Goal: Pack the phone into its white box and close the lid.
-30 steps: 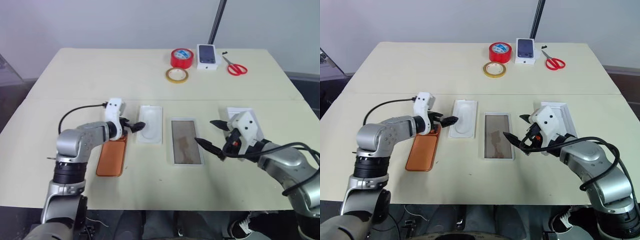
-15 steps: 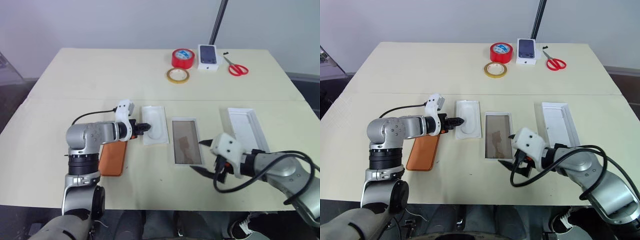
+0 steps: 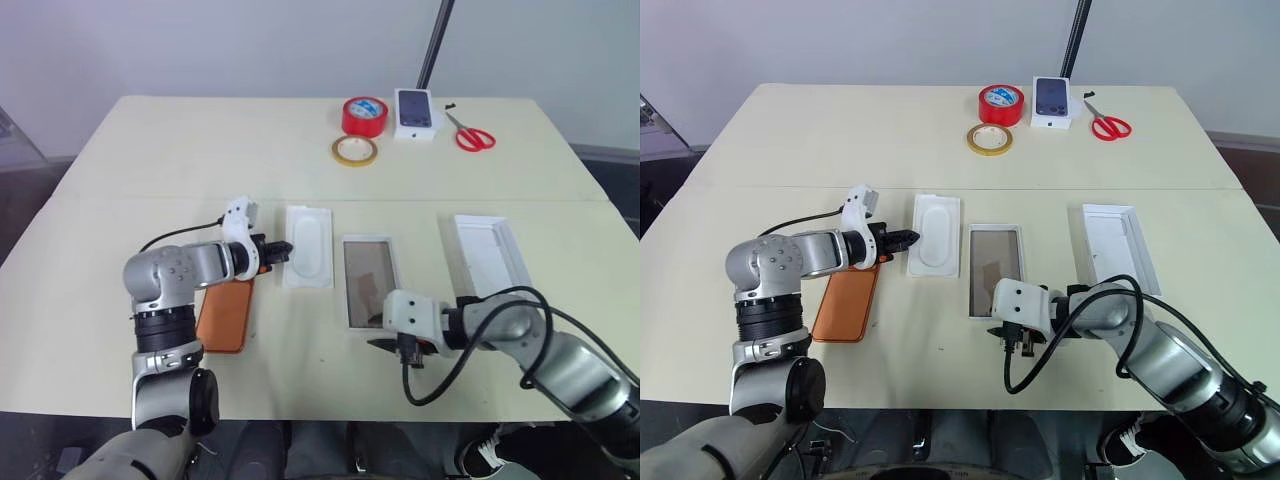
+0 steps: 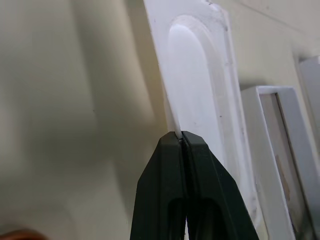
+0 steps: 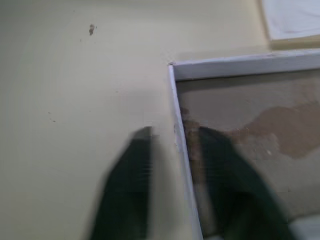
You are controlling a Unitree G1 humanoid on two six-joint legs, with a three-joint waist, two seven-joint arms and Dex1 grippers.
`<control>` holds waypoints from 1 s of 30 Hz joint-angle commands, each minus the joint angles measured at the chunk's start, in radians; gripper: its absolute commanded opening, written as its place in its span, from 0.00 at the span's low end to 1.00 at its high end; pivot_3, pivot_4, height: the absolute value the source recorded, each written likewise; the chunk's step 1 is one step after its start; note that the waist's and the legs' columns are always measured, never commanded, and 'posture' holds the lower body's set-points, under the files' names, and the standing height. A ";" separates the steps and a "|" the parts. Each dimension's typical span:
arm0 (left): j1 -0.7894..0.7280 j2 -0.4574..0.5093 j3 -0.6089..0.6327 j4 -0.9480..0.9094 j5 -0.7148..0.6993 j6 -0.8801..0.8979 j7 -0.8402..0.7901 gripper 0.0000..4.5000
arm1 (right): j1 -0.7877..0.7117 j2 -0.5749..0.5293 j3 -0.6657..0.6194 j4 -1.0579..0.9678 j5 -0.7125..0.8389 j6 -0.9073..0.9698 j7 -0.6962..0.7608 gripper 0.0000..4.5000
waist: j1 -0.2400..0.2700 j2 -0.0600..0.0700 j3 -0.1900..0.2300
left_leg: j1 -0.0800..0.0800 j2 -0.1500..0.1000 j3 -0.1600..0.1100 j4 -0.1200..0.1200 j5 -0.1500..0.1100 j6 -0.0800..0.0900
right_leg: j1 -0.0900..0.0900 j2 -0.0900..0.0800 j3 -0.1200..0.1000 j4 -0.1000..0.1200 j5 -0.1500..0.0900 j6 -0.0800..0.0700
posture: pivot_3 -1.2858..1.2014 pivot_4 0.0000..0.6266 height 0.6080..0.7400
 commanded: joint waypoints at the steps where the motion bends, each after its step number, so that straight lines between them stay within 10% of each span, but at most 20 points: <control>1: -0.040 0.003 0.071 -0.041 -0.021 0.017 0.026 0.00 | -0.045 0.045 0.020 0.003 -0.034 -0.033 0.017 0.01 | 0.000 0.000 0.000 | 0.000 0.000 0.000 0.000 0.000 0.000 | 0.000 0.000 0.000 0.000 0.000 0.000 | 0.52 0.24 0.83; 14: -0.128 0.009 0.250 -0.111 -0.046 0.140 0.074 0.00 | -0.255 0.306 0.145 0.224 -0.192 -0.092 0.019 0.01 | 0.000 0.000 0.000 | 0.000 0.000 0.000 -0.001 0.004 -0.008 | -0.001 -0.001 -0.001 0.001 0.000 0.000 | 0.52 0.24 0.83; 21: -0.104 -0.060 0.248 -0.195 -0.071 0.177 0.103 0.00 | -0.225 0.311 -0.012 0.143 -0.108 -0.044 0.021 0.64 | 0.000 0.000 0.000 | -0.001 -0.001 0.000 -0.001 0.004 -0.008 | -0.002 -0.001 -0.001 0.001 0.000 0.000 | 0.52 0.24 0.83; 30: -0.004 -0.178 0.162 -0.269 -0.181 0.177 0.204 0.00 | -0.161 0.189 -0.261 0.064 0.011 0.036 0.032 0.64 | -0.004 -0.001 0.000 | 0.000 0.000 0.000 -0.001 0.002 -0.004 | -0.002 -0.001 0.000 0.001 0.000 0.000 | 0.52 0.24 0.83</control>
